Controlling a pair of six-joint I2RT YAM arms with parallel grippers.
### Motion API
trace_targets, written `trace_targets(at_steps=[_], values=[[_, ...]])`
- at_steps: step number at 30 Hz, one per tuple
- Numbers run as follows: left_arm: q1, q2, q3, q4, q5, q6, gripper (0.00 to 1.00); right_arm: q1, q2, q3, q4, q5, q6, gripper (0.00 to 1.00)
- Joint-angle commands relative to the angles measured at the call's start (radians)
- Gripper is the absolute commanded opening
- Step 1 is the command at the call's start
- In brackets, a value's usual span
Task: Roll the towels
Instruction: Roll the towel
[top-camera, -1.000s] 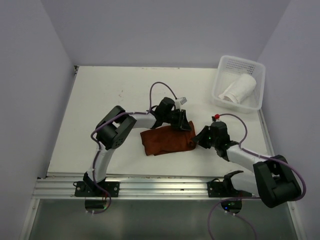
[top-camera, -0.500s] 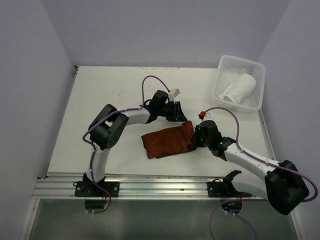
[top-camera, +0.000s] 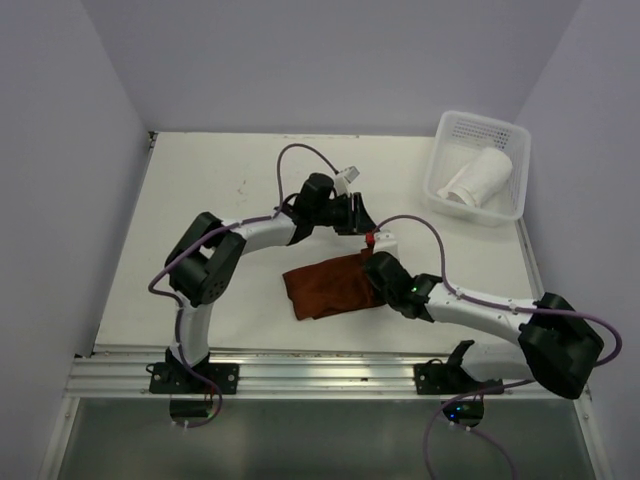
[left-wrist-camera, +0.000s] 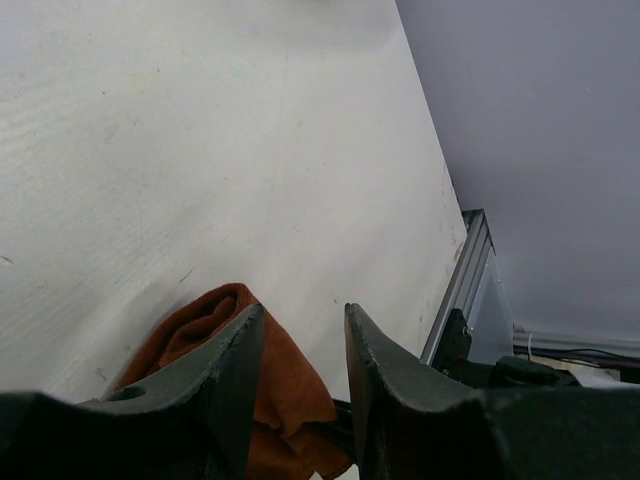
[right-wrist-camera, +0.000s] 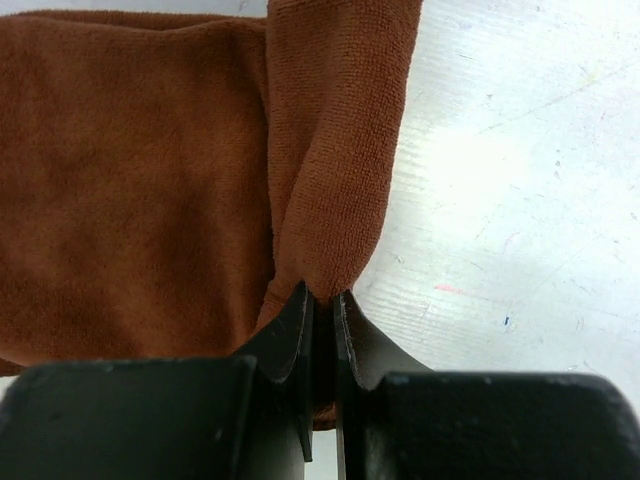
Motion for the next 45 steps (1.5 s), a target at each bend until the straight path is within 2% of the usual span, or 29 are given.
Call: trace_targets(at_steps=[1,9,17,28,45], values=[[0.0,-0.051,-0.032,0.076,0.026,-0.062,0.41,0.056,0.036,0.048,-0.017,0.142,-0.002,0.0],[-0.006,-0.068,-0.121,0.196,0.052,-0.193,0.39,0.188,0.18,0.18,-0.143,0.323,0.019,0.0],[-0.026,-0.098,-0.167,0.264,0.066,-0.231,0.37,0.277,0.335,0.307,-0.269,0.453,0.061,0.0],[-0.038,-0.108,-0.229,0.333,0.102,-0.254,0.37,0.326,0.472,0.393,-0.37,0.539,0.076,0.0],[-0.067,-0.046,-0.37,0.394,0.112,-0.222,0.36,0.37,0.639,0.524,-0.453,0.567,0.062,0.0]])
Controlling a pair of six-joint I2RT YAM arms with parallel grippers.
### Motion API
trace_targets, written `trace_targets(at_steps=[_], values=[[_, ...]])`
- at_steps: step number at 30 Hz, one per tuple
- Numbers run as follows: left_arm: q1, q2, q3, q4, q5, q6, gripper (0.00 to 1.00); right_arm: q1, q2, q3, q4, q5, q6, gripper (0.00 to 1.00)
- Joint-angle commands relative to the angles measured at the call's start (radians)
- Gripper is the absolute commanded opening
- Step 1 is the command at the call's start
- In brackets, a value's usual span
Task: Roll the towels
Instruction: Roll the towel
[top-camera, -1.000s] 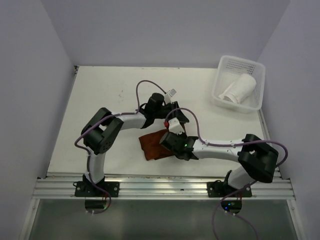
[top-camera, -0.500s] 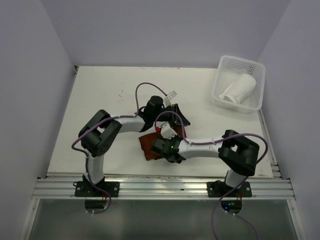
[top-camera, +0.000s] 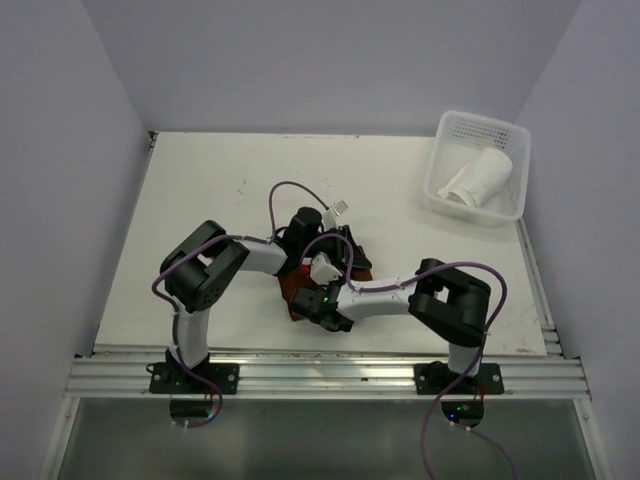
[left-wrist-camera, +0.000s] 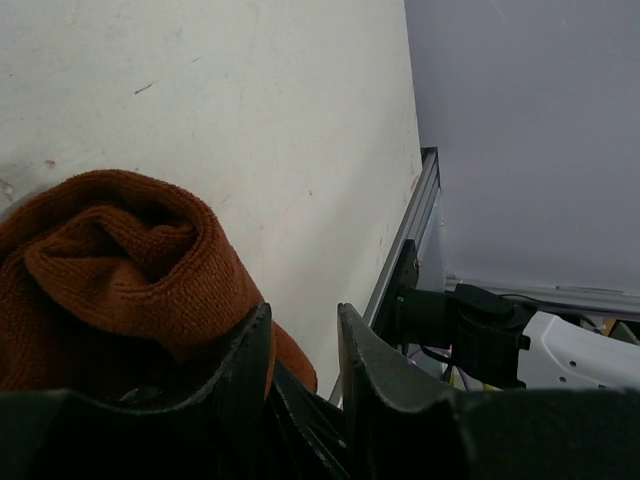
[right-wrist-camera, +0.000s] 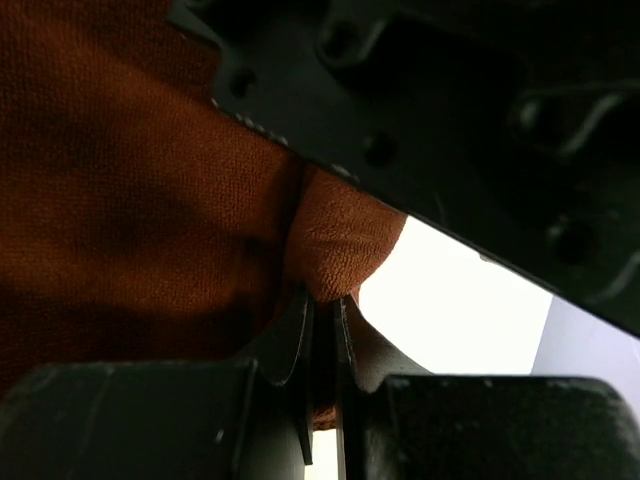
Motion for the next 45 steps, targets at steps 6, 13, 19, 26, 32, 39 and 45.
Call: trace_targets(at_steps=[6,13,19,26,32,39,45], values=[[-0.022,0.043,0.015,0.014,0.008,0.054,0.36,0.001,0.007,0.033,0.022,0.022,-0.002,0.0],[-0.015,0.085,0.021,-0.003,-0.038,0.077,0.35,0.001,-0.045,0.001,0.082,-0.027,-0.024,0.06],[0.003,0.116,0.016,-0.036,-0.062,0.102,0.33,0.001,-0.137,-0.059,0.152,-0.059,-0.014,0.26],[0.009,0.11,0.006,-0.065,-0.087,0.128,0.33,0.003,-0.329,-0.136,0.168,-0.093,0.05,0.39],[0.009,0.1,-0.008,-0.056,-0.088,0.123,0.33,0.0,-0.557,-0.26,0.223,-0.148,0.105,0.48],[0.009,0.086,-0.019,-0.054,-0.088,0.123,0.33,-0.21,-0.768,-0.43,0.387,-0.419,0.163,0.61],[0.009,0.074,-0.022,-0.054,-0.087,0.123,0.33,-0.443,-0.837,-0.536,0.556,-0.769,0.237,0.62]])
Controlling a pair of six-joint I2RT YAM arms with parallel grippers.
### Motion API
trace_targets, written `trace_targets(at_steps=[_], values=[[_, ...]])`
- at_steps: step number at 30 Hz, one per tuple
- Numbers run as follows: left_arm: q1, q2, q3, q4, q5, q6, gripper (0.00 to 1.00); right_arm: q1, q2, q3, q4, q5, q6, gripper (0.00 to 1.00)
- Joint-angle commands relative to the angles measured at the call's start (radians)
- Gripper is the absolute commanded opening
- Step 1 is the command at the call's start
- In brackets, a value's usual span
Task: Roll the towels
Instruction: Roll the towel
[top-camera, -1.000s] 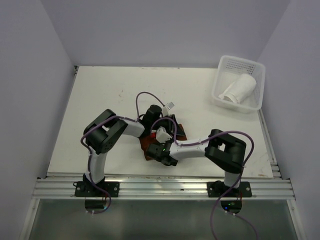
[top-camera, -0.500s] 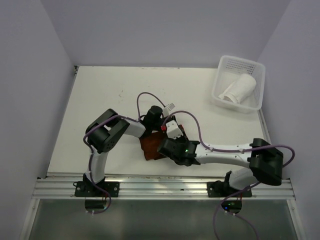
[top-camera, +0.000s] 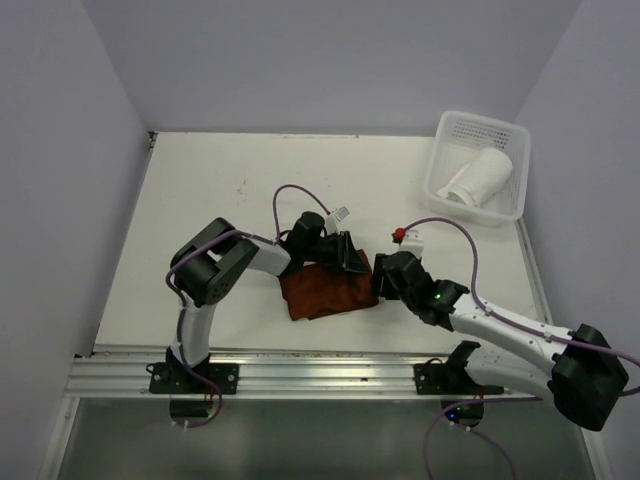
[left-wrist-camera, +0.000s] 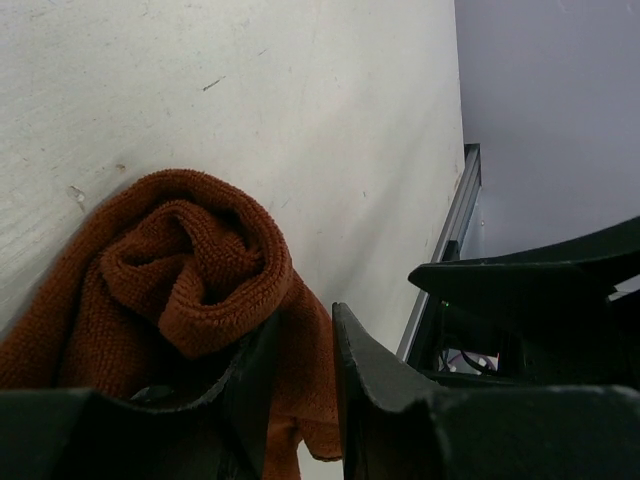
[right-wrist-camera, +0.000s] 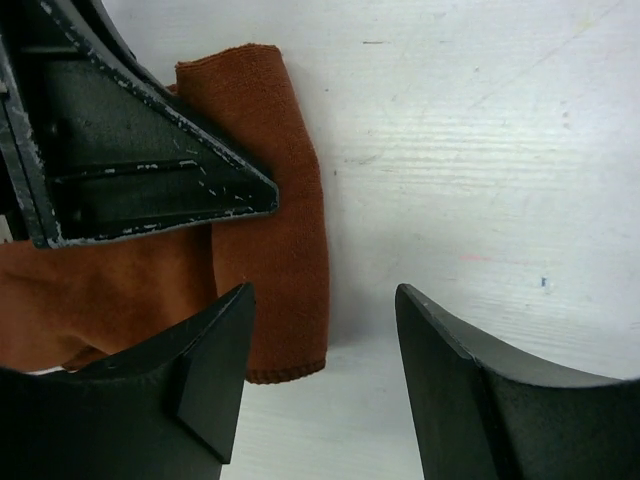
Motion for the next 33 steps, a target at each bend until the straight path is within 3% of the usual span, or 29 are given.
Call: trace_targets(at_steps=[1,5,16,19,23,28,29,33], values=[[0.006,-0.01,-0.03,-0.053,-0.059,0.053,0.33,-0.081,-0.014,-0.023,0.149,-0.252,0.081,0.62],[0.006,-0.01,-0.027,-0.055,-0.054,0.053,0.33,-0.145,0.02,-0.066,0.242,-0.372,0.118,0.63],[0.006,-0.032,-0.027,-0.073,-0.059,0.062,0.33,-0.179,0.137,-0.139,0.344,-0.421,0.135,0.58],[0.007,-0.035,-0.027,-0.075,-0.059,0.063,0.33,-0.181,0.164,-0.151,0.353,-0.435,0.132,0.49],[0.01,-0.043,-0.024,-0.078,-0.056,0.065,0.33,-0.181,0.169,-0.169,0.334,-0.427,0.111,0.29],[0.019,-0.05,-0.004,-0.104,-0.053,0.088,0.32,-0.179,0.154,-0.159,0.287,-0.424,0.048,0.16],[0.021,-0.056,0.004,-0.105,-0.051,0.09,0.32,-0.173,0.146,-0.149,0.276,-0.404,0.037,0.08],[0.053,-0.081,0.031,-0.11,-0.022,0.077,0.3,-0.093,0.099,-0.094,0.189,-0.247,-0.05,0.04]])
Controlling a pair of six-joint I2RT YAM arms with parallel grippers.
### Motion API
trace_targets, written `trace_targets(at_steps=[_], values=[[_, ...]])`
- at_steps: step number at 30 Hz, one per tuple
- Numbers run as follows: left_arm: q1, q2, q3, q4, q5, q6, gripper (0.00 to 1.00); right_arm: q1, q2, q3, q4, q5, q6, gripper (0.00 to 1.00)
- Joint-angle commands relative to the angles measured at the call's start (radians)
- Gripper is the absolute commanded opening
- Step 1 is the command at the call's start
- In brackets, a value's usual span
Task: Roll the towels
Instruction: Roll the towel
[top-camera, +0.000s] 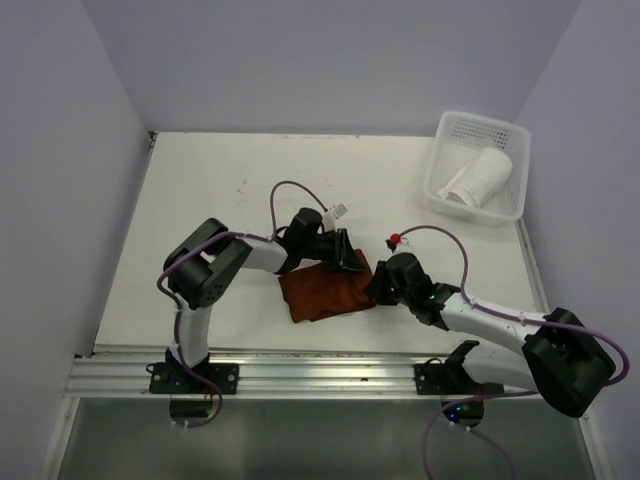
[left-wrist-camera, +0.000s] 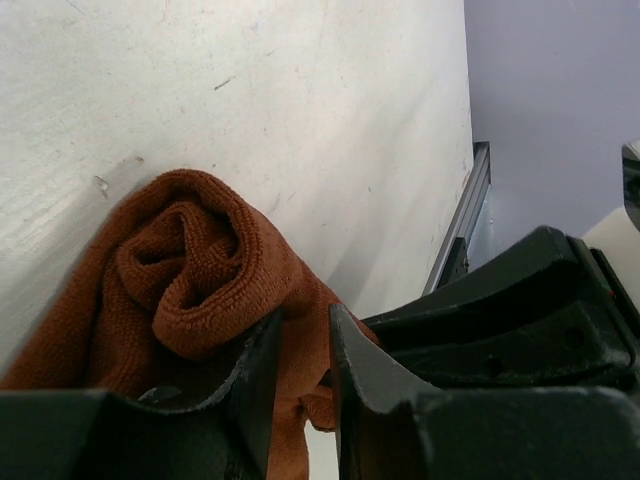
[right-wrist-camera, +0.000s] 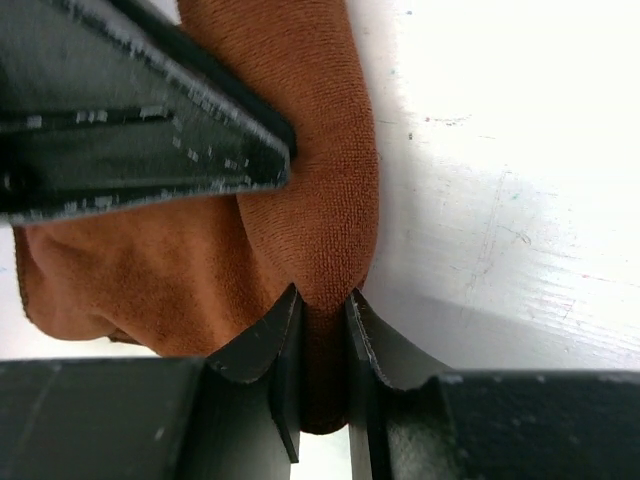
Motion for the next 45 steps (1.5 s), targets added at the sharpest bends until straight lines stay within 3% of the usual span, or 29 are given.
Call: trace_targets(at_steps=[1,3,11,21,28,38,45], values=[[0.049,-0.054,0.045,-0.059,-0.021,0.04,0.3,0.075,-0.029,0.066,-0.165,0.159,-0.115,0.04],[0.065,-0.084,0.069,-0.097,-0.034,0.07,0.3,0.142,0.006,0.132,-0.209,0.25,-0.146,0.03],[0.084,-0.213,0.128,-0.223,-0.076,0.128,0.53,0.269,0.121,0.245,-0.291,0.426,-0.145,0.01],[0.085,-0.268,0.085,-0.194,-0.065,0.093,0.54,0.424,0.271,0.383,-0.457,0.66,-0.07,0.0],[0.079,-0.264,0.03,-0.088,-0.031,0.03,0.52,0.513,0.388,0.475,-0.564,0.779,-0.014,0.01],[0.039,-0.264,-0.02,0.006,0.015,-0.019,0.52,0.641,0.678,0.734,-0.814,0.939,0.022,0.02],[0.03,-0.278,-0.069,0.013,0.025,-0.023,0.52,0.662,0.822,0.84,-0.937,0.953,0.056,0.03]])
